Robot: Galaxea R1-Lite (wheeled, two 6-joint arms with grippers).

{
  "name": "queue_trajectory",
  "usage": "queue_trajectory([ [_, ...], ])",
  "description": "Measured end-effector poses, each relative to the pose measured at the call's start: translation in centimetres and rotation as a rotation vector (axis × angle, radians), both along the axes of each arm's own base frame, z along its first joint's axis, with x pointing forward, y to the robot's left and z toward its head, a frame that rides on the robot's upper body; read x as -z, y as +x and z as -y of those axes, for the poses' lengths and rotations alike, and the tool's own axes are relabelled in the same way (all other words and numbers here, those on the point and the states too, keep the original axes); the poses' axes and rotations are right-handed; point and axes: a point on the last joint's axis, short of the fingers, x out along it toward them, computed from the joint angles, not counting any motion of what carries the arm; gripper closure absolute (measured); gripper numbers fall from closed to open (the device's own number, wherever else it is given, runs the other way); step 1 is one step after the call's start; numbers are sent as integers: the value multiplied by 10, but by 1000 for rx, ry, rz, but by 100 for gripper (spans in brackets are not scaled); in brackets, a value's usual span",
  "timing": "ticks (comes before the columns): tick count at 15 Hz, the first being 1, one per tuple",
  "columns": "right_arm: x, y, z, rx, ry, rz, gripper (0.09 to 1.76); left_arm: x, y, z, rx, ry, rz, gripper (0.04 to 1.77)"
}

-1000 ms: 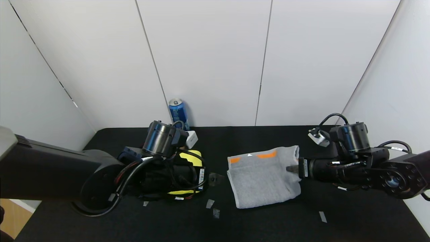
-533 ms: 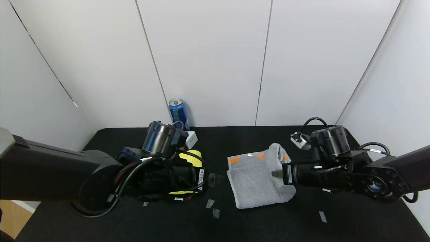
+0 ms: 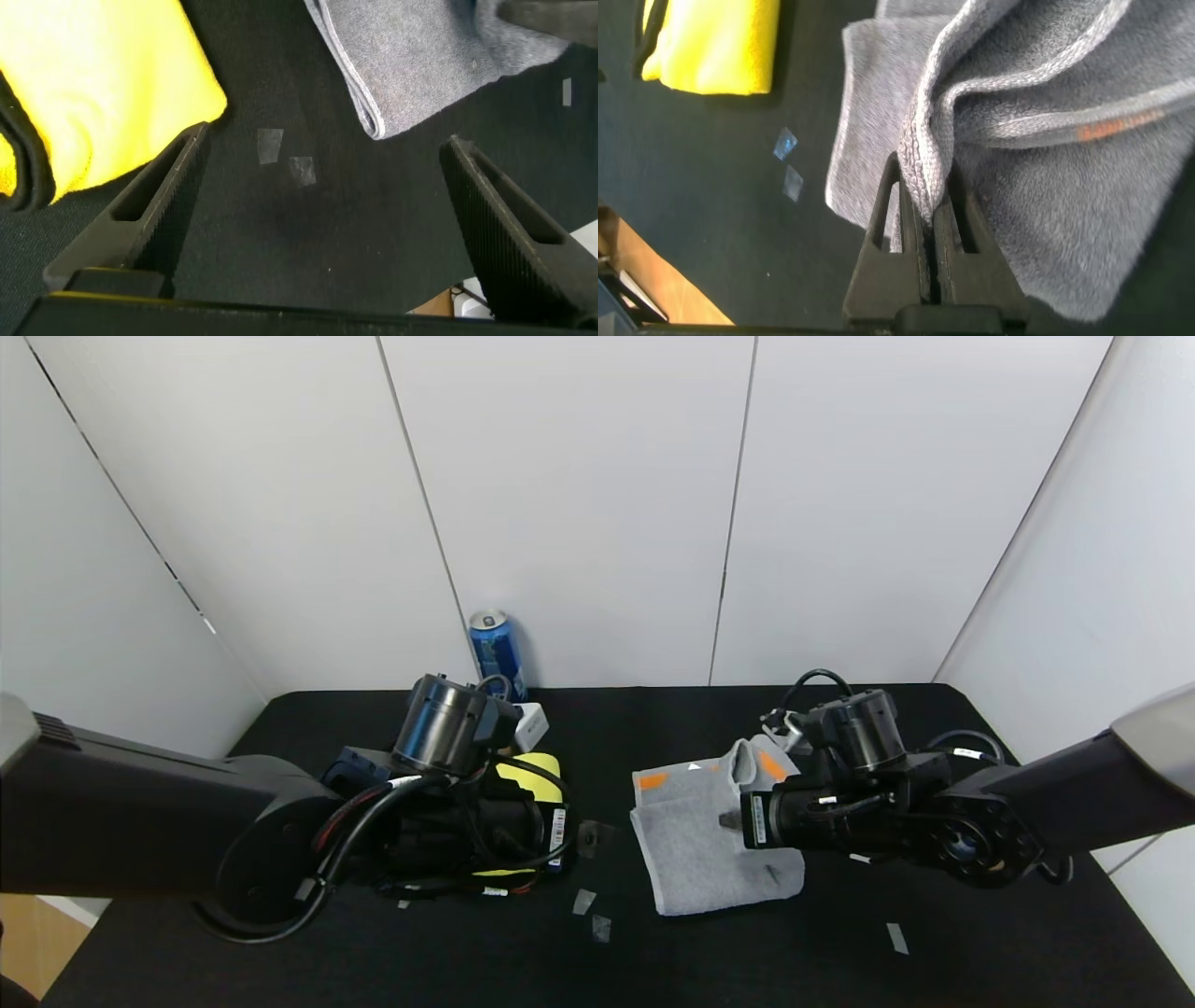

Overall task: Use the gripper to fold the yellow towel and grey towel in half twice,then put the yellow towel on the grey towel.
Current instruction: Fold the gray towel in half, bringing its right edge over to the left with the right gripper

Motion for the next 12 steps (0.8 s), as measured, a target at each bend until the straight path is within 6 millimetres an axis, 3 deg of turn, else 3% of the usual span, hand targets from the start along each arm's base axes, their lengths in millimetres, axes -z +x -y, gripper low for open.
queue_trajectory([
  [12, 13, 11, -32, -61, -21, -38, 169, 0, -2, -1, 18, 20, 18, 9],
])
